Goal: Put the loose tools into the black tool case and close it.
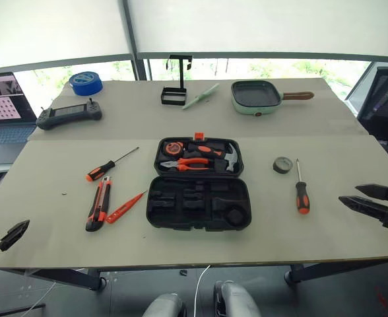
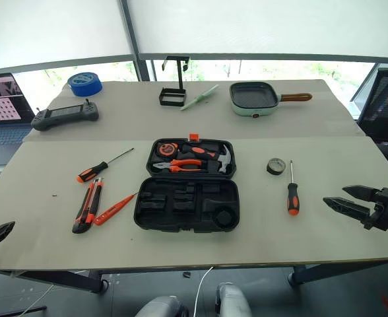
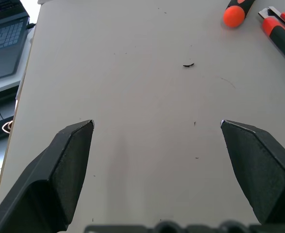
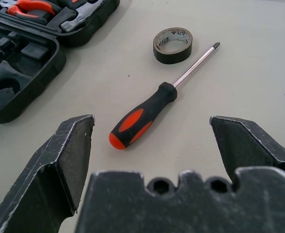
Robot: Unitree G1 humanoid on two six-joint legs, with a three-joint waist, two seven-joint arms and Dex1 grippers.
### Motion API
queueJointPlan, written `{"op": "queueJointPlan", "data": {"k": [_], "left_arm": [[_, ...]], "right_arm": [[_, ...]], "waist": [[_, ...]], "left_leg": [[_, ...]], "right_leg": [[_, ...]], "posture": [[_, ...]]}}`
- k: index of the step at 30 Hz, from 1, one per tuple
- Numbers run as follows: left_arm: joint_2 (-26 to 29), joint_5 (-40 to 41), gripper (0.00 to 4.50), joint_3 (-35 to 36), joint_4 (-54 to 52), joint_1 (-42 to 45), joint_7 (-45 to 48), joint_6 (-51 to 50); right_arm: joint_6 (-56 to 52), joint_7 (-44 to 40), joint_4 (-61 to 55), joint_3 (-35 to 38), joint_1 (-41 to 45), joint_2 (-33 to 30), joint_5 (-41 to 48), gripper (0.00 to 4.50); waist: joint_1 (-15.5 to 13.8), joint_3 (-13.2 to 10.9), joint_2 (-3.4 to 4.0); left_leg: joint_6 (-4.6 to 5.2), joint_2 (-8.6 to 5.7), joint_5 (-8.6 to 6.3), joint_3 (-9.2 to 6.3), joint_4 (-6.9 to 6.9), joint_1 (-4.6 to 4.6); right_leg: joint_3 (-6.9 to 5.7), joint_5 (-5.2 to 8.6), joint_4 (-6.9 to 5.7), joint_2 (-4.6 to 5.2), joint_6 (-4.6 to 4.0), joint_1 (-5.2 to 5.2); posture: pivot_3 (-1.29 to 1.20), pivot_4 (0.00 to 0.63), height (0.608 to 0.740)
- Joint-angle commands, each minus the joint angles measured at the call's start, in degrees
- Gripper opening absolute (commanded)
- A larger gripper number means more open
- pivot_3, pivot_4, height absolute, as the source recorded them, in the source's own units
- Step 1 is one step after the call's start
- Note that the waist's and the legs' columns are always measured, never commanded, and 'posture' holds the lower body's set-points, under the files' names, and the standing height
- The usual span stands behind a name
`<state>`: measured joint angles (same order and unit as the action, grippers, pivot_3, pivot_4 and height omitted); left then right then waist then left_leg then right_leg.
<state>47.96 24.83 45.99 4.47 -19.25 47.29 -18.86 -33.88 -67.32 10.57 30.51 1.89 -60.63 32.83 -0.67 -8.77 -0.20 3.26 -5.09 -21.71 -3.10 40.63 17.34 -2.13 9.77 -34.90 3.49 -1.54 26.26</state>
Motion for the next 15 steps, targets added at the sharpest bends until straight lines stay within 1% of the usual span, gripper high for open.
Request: {"op": "queueJointPlan", "data": {"k": [1,6,8,10,11,14,15], "left_arm": [[0.7,-0.2,4.50,0.1,-0.8,0.1,0.2,0.1],[2.2,0.1,4.50,-2.6,-1.4,4.1,-0.5,-2.0],[3.7,0.9,4.50,-4.5,-2.8,7.4,-0.1,-4.1],[5.4,-0.4,4.50,-7.0,-2.5,10.9,-0.5,-4.4],[6.6,-1.8,4.50,-9.1,-1.4,13.4,-1.2,-4.4],[10.4,-3.2,4.50,-18.2,5.9,27.6,1.1,-6.0],[11.3,-4.7,4.50,-22.6,9.9,33.7,3.3,-5.9]], "right_arm": [[0.6,0.7,-1.5,2.0,-0.1,0.1,0.5,4.45],[3.3,2.1,-1.5,2.0,0.3,0.3,-1.1,4.45],[2.6,2.3,-5.2,1.4,1.5,0.0,0.0,4.45],[1.2,2.7,-8.5,0.6,2.9,0.0,1.3,4.45],[0.3,2.9,-10.3,-0.1,3.9,-0.1,2.0,4.45],[-3.8,4.1,-19.3,-4.3,10.3,0.2,6.2,4.45],[-5.1,4.2,-22.7,-6.7,13.1,0.4,7.8,4.45]], "waist": [[0.0,0.0,0.00],[-0.2,0.0,0.00],[-0.1,0.0,0.00],[0.0,0.0,0.00],[0.0,0.0,0.00],[0.0,0.0,0.03],[0.0,0.0,0.03]], "left_leg": [[0.00,0.00,0.00,0.00,0.00,0.00],[0.00,-0.01,0.00,0.00,0.01,0.00],[-0.01,-0.01,0.00,0.00,0.01,0.00],[-0.02,-0.01,0.01,0.00,0.01,0.00],[-0.02,-0.01,0.01,0.00,0.01,-0.01],[-0.08,-0.03,0.03,0.00,0.03,0.00],[-0.10,-0.03,0.05,-0.01,0.05,-0.01]], "right_leg": [[0.00,0.00,0.00,0.00,0.00,0.00],[-0.01,0.00,-0.02,0.02,0.00,-0.01],[-0.01,0.00,-0.04,0.02,0.00,-0.01],[-0.02,-0.01,-0.07,0.01,0.00,0.01],[-0.01,0.00,-0.08,0.00,-0.01,0.01],[-0.03,-0.01,-0.10,0.00,-0.01,0.03],[-0.05,-0.02,-0.13,0.00,-0.02,0.03]], "posture": [[0.00,0.150,0.740],[0.00,0.150,0.740],[0.00,0.150,0.740],[0.00,0.150,0.740],[0.00,0.150,0.740],[0.00,0.150,0.740],[0.00,0.150,0.740]]}}
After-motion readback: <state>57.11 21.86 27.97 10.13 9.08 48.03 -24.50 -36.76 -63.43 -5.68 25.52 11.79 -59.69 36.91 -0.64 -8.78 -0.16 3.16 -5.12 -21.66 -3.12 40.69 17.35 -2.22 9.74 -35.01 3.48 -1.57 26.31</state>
